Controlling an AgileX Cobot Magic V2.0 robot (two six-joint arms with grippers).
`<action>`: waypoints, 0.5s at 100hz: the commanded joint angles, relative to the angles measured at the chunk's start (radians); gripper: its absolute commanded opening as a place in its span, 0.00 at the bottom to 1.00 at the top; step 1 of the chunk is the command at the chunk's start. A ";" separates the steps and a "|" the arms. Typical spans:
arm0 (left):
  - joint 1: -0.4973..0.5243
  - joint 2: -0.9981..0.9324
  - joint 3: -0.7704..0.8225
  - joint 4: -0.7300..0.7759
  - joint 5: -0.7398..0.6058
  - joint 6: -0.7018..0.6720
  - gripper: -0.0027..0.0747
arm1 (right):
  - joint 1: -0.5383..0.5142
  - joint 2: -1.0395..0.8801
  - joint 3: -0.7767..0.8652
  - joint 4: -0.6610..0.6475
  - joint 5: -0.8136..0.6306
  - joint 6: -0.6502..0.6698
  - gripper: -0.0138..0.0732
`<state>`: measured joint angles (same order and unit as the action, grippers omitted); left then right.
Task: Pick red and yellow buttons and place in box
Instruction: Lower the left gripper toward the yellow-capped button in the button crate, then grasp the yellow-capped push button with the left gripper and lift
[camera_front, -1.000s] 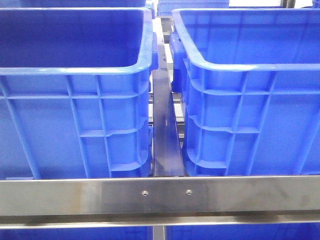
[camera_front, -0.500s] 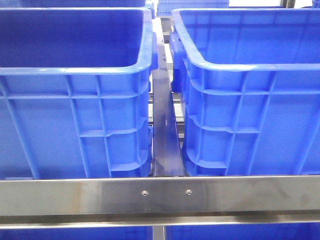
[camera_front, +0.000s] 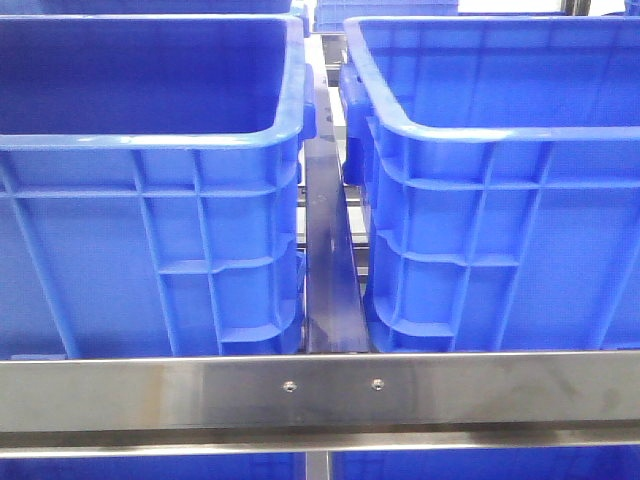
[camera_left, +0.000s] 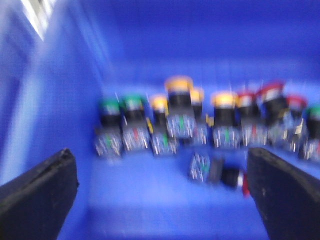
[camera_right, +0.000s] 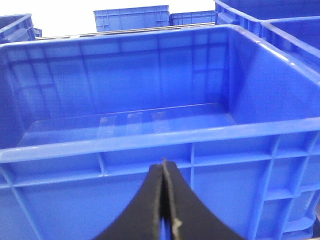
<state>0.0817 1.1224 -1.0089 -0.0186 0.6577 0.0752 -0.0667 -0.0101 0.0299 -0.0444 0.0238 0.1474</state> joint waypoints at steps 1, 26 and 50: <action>-0.006 0.077 -0.108 -0.026 0.057 -0.006 0.88 | 0.003 -0.024 -0.017 -0.008 -0.081 -0.001 0.09; -0.047 0.296 -0.298 -0.014 0.181 -0.004 0.88 | 0.003 -0.024 -0.017 -0.008 -0.081 -0.001 0.09; -0.076 0.439 -0.389 -0.008 0.188 -0.004 0.88 | 0.003 -0.024 -0.017 -0.008 -0.081 -0.001 0.09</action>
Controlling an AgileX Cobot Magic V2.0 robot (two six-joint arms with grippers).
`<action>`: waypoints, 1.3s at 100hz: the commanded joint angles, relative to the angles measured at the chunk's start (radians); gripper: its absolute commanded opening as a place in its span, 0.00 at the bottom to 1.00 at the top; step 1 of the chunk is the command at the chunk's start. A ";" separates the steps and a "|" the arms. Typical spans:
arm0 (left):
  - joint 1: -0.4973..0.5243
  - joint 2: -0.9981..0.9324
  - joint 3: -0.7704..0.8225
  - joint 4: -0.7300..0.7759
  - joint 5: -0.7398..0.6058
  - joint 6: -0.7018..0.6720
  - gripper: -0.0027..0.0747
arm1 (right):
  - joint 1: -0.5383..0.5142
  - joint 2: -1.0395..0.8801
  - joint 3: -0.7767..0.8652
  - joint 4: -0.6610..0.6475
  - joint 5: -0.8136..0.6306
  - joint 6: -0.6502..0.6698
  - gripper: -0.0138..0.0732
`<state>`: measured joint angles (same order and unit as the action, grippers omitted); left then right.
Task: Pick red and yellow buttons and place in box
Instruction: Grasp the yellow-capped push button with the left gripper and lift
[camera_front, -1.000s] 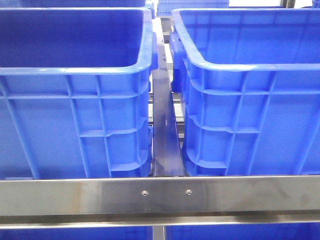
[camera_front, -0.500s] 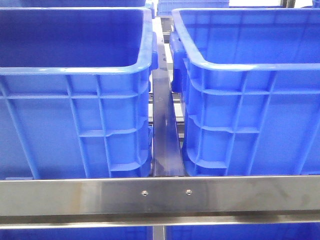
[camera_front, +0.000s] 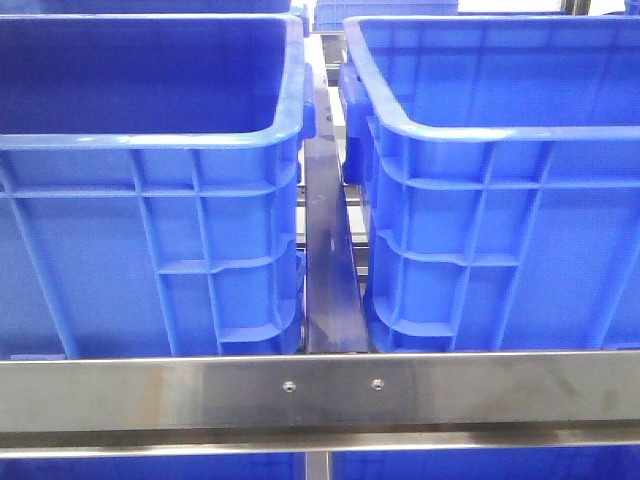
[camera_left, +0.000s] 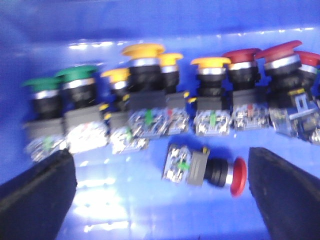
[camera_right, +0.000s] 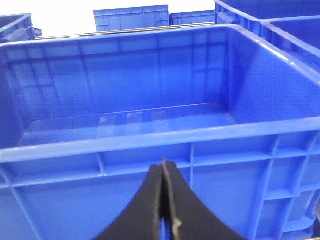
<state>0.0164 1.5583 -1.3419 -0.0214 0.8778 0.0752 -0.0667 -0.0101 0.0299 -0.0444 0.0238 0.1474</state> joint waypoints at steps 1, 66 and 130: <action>-0.010 0.006 -0.058 -0.005 -0.032 -0.004 0.88 | 0.003 -0.024 -0.017 -0.008 -0.081 -0.001 0.09; -0.010 0.223 -0.124 -0.022 -0.089 -0.014 0.87 | 0.003 -0.024 -0.017 -0.008 -0.081 -0.001 0.09; -0.010 0.247 -0.124 -0.022 -0.136 -0.014 0.39 | 0.003 -0.024 -0.017 -0.008 -0.081 -0.001 0.09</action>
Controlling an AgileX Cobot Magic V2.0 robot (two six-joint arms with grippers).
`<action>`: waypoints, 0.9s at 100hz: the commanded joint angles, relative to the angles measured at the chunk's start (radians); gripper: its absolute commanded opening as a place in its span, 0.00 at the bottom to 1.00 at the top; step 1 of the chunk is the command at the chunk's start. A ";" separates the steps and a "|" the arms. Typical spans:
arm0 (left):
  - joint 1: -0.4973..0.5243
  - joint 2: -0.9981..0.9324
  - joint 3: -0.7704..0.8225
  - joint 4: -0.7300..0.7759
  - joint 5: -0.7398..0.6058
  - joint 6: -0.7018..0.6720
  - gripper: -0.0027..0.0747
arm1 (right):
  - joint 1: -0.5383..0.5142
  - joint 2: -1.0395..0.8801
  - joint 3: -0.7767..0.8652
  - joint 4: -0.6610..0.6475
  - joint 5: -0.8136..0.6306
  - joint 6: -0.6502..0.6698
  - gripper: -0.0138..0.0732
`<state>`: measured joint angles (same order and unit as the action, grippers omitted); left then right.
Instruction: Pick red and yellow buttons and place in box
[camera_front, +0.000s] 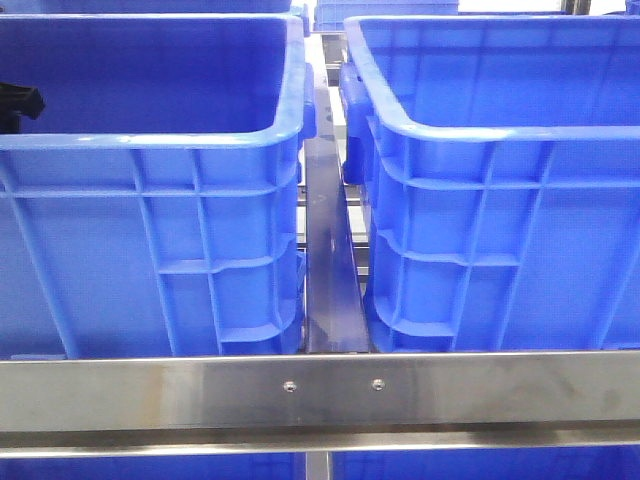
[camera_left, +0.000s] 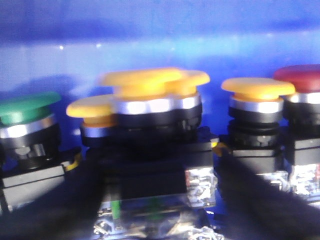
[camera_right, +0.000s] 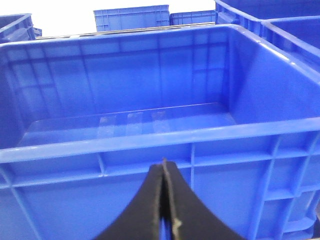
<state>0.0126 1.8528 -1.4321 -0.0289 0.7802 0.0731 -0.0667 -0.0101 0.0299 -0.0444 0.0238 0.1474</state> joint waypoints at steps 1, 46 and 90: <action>-0.007 -0.048 -0.034 -0.014 -0.038 -0.012 0.38 | 0.003 -0.024 -0.017 -0.008 -0.081 -0.001 0.09; -0.019 -0.127 -0.034 -0.033 -0.040 0.007 0.38 | 0.003 -0.024 -0.017 -0.008 -0.081 -0.001 0.09; -0.115 -0.306 -0.034 -0.490 0.045 0.440 0.38 | 0.003 -0.024 -0.017 -0.008 -0.081 -0.001 0.09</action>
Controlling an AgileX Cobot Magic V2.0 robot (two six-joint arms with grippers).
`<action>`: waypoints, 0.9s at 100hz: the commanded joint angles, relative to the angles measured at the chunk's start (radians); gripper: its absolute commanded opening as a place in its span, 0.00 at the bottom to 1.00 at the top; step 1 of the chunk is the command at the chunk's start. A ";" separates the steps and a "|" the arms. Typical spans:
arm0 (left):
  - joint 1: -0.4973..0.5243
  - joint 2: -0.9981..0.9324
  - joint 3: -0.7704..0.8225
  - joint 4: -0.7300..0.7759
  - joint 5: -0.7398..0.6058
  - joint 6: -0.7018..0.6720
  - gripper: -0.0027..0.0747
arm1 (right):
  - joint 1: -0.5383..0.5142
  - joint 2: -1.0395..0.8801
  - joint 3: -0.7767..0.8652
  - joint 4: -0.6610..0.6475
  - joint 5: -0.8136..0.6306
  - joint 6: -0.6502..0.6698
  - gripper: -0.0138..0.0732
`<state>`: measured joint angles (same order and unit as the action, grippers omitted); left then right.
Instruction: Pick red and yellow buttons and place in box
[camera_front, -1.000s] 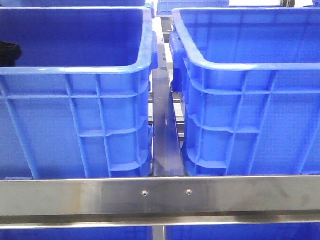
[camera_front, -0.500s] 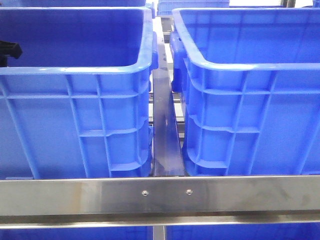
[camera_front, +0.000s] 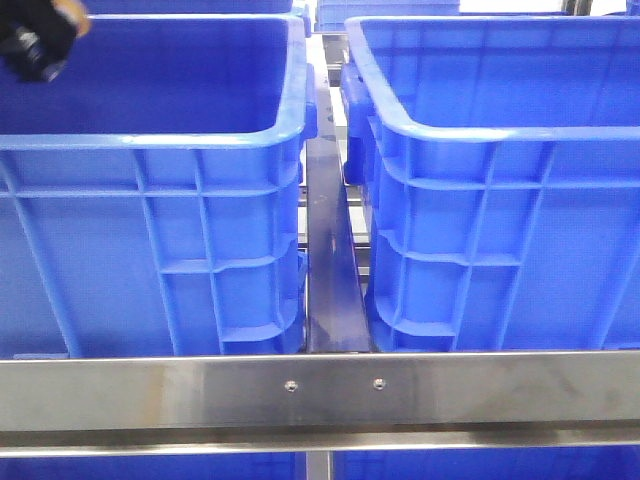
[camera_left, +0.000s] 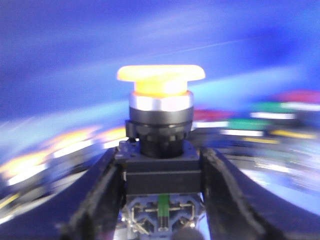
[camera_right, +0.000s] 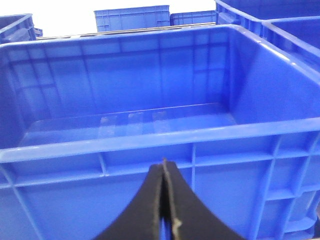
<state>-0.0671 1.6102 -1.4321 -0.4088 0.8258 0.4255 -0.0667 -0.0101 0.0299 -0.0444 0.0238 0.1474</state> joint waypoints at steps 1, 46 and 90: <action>-0.039 -0.063 -0.034 -0.116 0.006 0.103 0.38 | 0.003 -0.024 -0.017 -0.008 -0.081 -0.001 0.09; -0.247 -0.072 -0.034 -0.440 0.192 0.425 0.37 | 0.003 -0.024 -0.017 -0.008 -0.081 -0.001 0.09; -0.403 -0.072 -0.034 -0.433 0.205 0.456 0.37 | 0.003 -0.024 -0.017 -0.008 -0.081 -0.001 0.09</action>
<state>-0.4603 1.5866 -1.4321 -0.7806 1.0415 0.8791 -0.0667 -0.0101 0.0299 -0.0444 0.0238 0.1474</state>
